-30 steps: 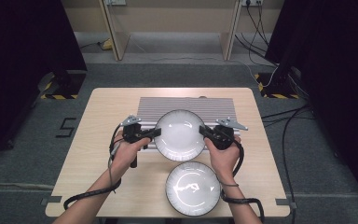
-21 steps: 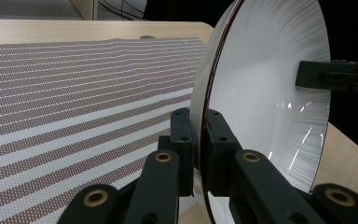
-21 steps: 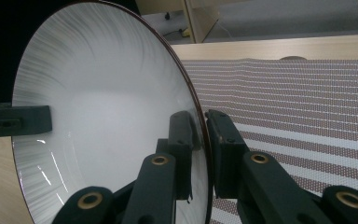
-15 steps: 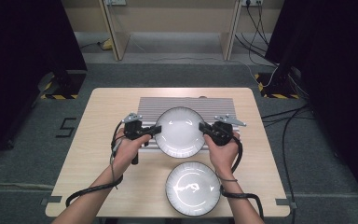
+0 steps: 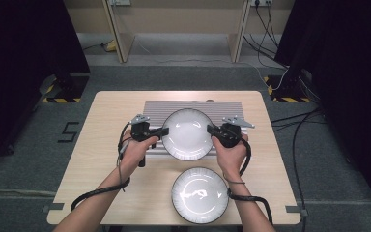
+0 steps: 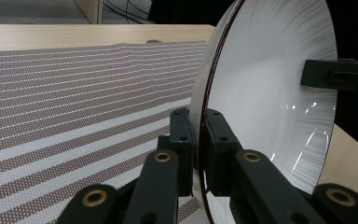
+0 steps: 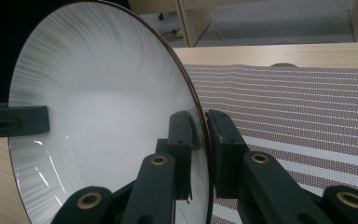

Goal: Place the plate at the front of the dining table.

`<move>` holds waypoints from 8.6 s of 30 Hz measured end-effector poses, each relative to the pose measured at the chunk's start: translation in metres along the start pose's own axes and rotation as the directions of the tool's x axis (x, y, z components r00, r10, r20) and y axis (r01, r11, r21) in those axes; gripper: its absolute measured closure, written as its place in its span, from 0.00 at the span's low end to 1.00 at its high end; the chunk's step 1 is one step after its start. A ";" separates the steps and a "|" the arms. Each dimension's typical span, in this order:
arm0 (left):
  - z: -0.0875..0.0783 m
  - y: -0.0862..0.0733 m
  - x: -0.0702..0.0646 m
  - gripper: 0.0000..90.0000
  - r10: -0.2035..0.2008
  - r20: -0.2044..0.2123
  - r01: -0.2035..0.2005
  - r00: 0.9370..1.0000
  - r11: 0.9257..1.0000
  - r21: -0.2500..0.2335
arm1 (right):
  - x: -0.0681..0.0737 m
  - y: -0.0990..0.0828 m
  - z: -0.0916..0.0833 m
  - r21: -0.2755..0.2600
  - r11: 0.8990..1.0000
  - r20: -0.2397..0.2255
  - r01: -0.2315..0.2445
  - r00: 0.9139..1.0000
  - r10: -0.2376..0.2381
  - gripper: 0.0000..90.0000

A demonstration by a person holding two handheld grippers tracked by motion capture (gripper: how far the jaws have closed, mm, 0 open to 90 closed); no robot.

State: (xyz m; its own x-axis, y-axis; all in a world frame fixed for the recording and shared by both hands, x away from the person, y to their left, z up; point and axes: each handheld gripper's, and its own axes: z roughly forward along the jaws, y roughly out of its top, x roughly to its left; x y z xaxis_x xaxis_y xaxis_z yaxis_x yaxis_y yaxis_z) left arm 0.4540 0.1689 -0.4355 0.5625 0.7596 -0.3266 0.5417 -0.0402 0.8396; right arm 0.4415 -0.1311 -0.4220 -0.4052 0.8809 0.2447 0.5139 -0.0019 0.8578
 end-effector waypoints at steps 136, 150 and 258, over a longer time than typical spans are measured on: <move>0.126 0.023 0.065 0.87 -0.105 -0.152 0.125 0.983 0.984 0.129 | -0.064 0.007 0.121 0.128 0.985 0.170 -0.118 0.981 0.096 0.87; 0.136 0.026 0.063 0.86 -0.105 -0.198 0.137 0.974 0.979 0.152 | -0.069 0.003 0.130 0.161 0.981 0.195 -0.113 0.977 0.081 0.86; -0.003 0.022 0.038 0.36 0.081 -0.121 -0.075 0.989 0.996 0.054 | -0.071 -0.008 0.032 0.162 0.982 0.213 -0.100 0.975 0.064 0.47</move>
State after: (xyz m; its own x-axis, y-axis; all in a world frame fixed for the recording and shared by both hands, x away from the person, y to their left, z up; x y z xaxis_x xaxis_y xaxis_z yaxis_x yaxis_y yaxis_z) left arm 0.4856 0.1990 -0.4286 0.5249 0.8268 -0.2021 0.5306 -0.1321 0.8373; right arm 0.4904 -0.1781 -0.4605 -0.2016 0.9594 0.1974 0.6675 -0.0130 0.7445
